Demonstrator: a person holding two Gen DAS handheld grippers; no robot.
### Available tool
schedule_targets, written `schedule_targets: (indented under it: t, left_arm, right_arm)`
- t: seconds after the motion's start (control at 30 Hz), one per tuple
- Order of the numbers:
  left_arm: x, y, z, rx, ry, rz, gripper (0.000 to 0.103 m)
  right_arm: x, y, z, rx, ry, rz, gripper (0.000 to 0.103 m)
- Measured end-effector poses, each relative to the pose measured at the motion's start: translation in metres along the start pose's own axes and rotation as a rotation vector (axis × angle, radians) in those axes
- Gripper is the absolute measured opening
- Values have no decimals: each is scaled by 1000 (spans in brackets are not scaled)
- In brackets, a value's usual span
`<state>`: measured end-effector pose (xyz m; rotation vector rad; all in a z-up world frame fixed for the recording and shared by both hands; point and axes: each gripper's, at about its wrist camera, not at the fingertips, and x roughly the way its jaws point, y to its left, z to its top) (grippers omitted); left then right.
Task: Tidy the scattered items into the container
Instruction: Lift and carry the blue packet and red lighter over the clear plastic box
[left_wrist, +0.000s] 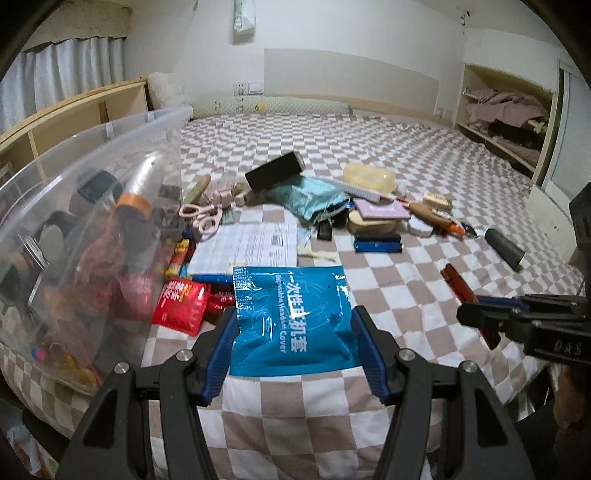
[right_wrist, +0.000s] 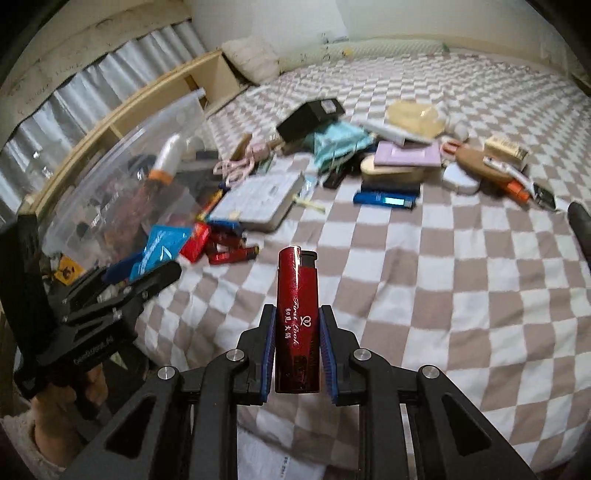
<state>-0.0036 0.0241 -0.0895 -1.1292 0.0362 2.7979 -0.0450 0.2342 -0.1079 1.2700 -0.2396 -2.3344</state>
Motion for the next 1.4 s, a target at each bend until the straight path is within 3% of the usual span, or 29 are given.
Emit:
schedule_targets:
  t: [0.43, 0.93, 1.4]
  left_arm:
    - [-21, 6, 22, 1, -68, -13, 61]
    - [-53, 20, 63, -1, -199, -8, 61]
    - [-77, 39, 105, -20, -287, 12, 61]
  right_arm:
    - [-33, 18, 24, -49, -113, -85, 23]
    - [-64, 45, 55, -95, -221, -75, 23]
    - [-78, 64, 86, -115, -269, -29, 23]
